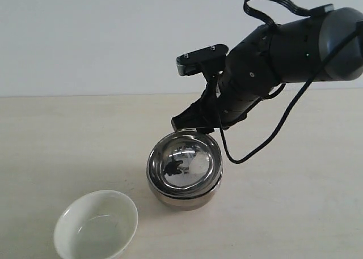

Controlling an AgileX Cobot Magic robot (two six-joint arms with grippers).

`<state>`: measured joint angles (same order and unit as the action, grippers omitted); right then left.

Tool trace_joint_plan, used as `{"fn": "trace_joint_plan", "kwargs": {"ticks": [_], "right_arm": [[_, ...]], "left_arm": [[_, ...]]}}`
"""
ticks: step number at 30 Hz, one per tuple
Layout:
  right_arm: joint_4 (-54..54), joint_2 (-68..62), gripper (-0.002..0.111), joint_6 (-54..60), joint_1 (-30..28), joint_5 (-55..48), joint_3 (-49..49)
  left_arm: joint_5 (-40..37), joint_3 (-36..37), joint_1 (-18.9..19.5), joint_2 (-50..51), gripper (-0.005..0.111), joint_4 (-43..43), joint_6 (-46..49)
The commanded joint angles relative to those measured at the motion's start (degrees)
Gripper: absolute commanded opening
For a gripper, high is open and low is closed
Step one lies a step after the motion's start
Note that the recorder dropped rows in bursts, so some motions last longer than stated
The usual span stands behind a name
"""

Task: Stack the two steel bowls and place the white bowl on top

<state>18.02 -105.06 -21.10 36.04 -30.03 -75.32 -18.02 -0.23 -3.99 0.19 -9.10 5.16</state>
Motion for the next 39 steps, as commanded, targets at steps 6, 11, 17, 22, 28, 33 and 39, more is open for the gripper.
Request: {"fn": "trace_joint_plan", "kwargs": {"ticks": [6,11,17,22,28,33,39], "right_arm": [[0.66,0.5,0.0,0.59,-0.11,2.21,1.69],[0.66,0.5,0.0,0.59,-0.11,2.43,1.69],[0.66,-1.31,0.0,0.59,-0.11,2.16,1.69],[0.66,-3.02,0.0,0.59,-0.11,2.31,1.69],[0.66,-3.02,0.0,0.59,-0.11,2.98,1.69],[0.66,-3.02,0.0,0.59,-0.11,1.97,1.69],[0.33,-3.02,0.0,0.16,-0.11,1.08,1.69]], "left_arm": [[-0.04,0.23,0.16,-0.19,0.032,-0.07,0.38],[-0.04,0.23,0.16,-0.19,0.032,-0.07,0.38],[-0.04,0.23,0.16,-0.19,0.032,-0.07,0.38],[-0.04,0.23,0.16,-0.19,0.032,-0.07,0.38],[-0.04,0.23,0.16,-0.19,0.032,-0.07,0.38],[-0.04,0.23,0.16,-0.19,0.032,-0.07,0.38],[-0.04,0.23,0.16,-0.19,0.032,-0.07,0.38]]}}
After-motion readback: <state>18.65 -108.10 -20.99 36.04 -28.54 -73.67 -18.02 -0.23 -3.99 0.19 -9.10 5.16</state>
